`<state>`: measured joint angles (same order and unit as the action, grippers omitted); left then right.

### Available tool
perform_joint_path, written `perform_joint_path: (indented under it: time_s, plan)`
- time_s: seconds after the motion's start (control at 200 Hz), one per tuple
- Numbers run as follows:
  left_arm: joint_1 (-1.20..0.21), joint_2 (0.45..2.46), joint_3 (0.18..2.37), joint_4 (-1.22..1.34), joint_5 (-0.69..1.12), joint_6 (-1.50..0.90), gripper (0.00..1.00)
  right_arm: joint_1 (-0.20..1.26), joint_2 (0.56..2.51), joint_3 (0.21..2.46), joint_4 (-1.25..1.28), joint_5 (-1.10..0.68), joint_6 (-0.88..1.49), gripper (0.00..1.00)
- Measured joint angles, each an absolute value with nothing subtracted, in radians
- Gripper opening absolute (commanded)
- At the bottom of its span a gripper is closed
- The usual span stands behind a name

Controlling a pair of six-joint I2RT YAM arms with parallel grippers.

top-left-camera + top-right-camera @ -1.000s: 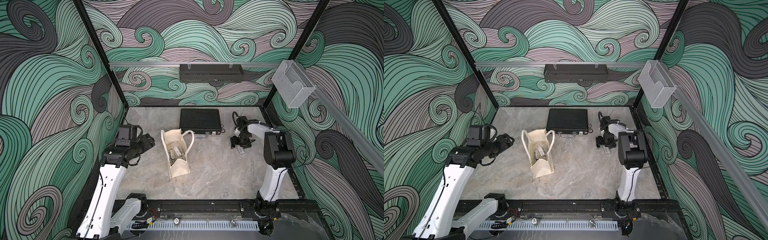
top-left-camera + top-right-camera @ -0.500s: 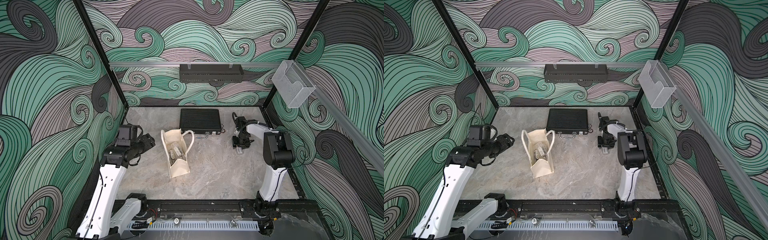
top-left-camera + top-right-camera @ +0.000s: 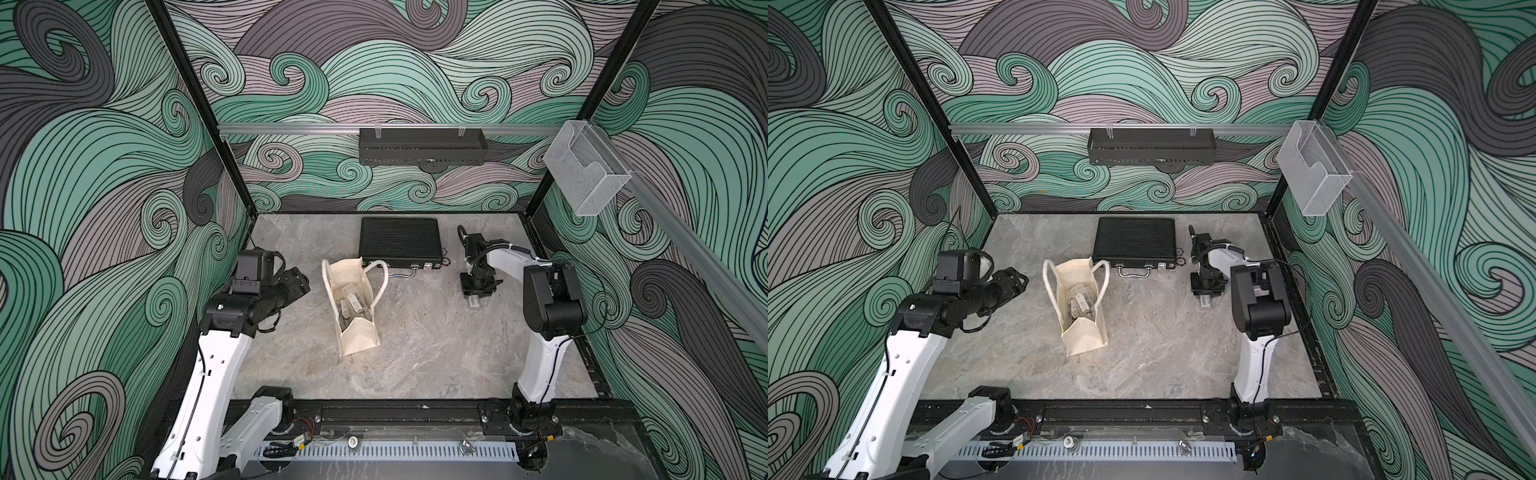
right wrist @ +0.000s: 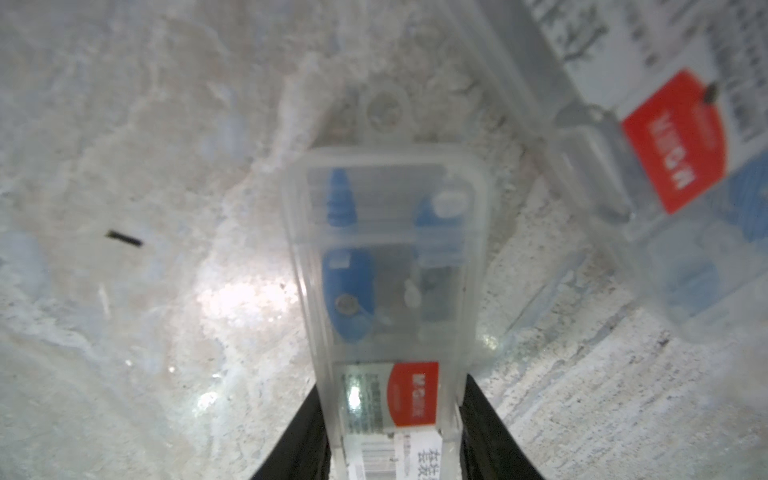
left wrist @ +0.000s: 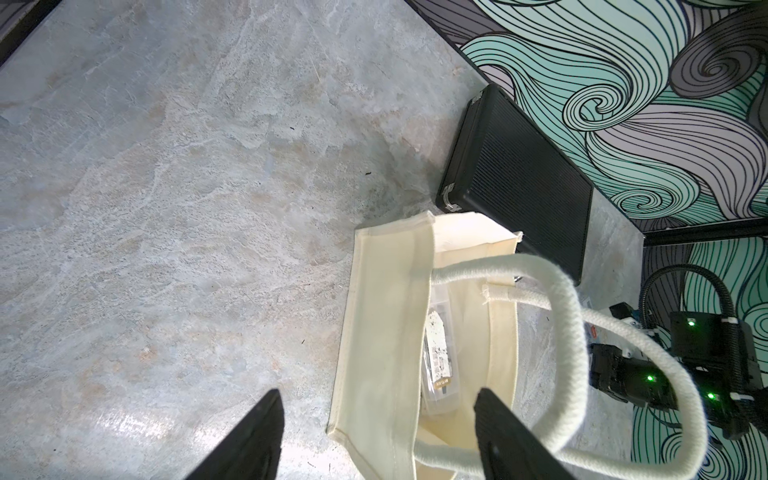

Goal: Put the compass set into the canvas bag
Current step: Pick up the compass set at the center of the board, then place the compass set in the canvas bag.

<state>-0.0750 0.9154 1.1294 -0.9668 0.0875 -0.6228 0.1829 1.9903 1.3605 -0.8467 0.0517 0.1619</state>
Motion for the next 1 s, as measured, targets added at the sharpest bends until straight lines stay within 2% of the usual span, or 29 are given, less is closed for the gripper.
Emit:
perform_joint_path:
  time_s: [0.275, 0.54, 0.806, 1.001]
  plan:
    - [-0.075, 0.897, 1.129, -0.967, 0.085, -0.622, 0.74, 0.216, 1.947, 1.344, -0.859, 0.048, 0.173, 0.39]
    - [-0.075, 0.877, 1.129, -0.967, 0.082, -0.620, 0.74, 0.251, 1.763, 1.353, -0.911, 0.051, 0.196, 0.40]
    - [-0.075, 0.876, 1.129, -0.967, 0.083, -0.612, 0.74, 0.339, 1.586, 1.547, -1.000, 0.052, 0.214, 0.40]
    - [-0.075, 0.863, 1.129, -0.967, 0.082, -0.611, 0.74, 0.453, 1.551, 1.728, -1.059, 0.067, 0.225, 0.40]
